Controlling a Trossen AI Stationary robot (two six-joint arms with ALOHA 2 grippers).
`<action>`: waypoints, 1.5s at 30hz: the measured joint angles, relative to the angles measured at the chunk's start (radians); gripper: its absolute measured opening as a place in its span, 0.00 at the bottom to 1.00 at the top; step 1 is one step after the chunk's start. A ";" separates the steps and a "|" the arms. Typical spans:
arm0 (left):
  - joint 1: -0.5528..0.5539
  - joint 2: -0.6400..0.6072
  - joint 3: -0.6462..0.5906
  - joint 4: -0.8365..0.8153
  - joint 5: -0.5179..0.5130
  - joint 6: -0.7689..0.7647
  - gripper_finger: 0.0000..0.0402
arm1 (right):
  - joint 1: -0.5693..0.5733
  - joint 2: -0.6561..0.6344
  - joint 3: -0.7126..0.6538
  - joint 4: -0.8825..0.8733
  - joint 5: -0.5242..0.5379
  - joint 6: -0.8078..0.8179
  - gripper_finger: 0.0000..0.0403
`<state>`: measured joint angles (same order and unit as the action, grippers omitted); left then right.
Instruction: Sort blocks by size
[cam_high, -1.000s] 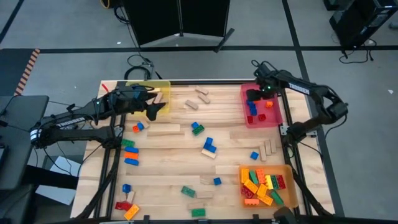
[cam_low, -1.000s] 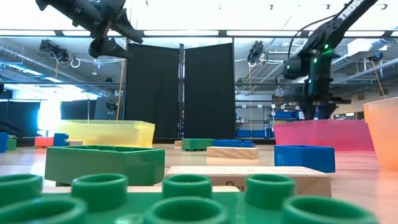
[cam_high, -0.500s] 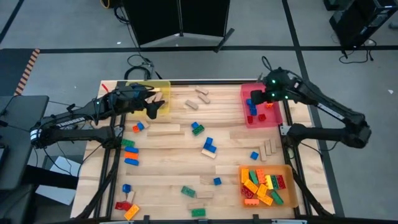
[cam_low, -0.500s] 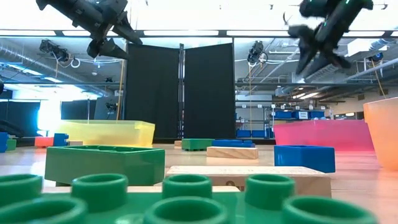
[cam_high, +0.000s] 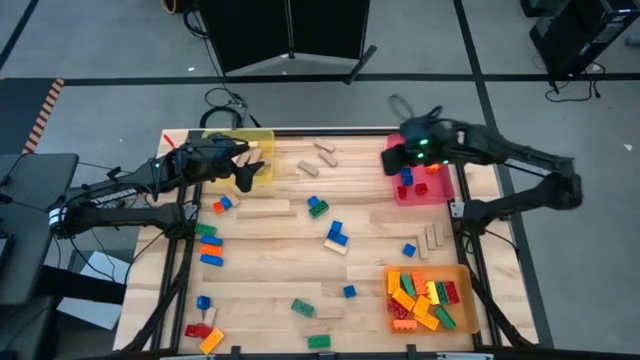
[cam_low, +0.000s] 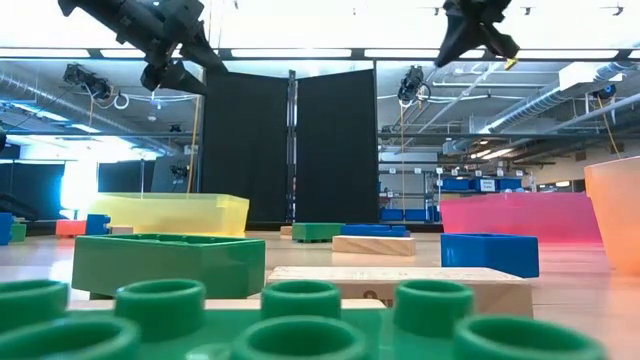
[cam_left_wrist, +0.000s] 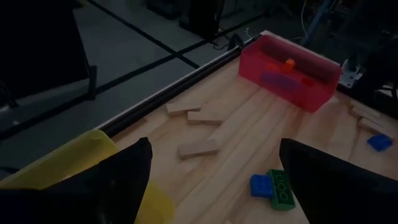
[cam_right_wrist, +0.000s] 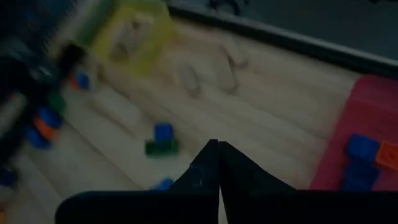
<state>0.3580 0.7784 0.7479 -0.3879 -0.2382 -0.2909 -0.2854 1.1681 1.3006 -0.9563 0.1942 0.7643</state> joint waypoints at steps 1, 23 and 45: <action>0.000 0.000 0.000 0.000 0.000 0.000 0.89 | 0.022 0.038 0.029 -0.036 0.011 0.000 0.03; 0.000 0.000 0.000 -0.194 0.004 -0.002 0.89 | 0.335 0.261 0.025 -0.563 -0.083 0.371 0.33; 0.000 0.000 0.000 -0.202 0.003 -0.001 0.89 | 0.652 0.087 -0.570 -0.137 -0.253 1.257 0.73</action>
<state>0.3580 0.7784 0.7479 -0.5899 -0.2348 -0.2920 0.3670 1.2548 0.7310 -1.0932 -0.0586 2.0209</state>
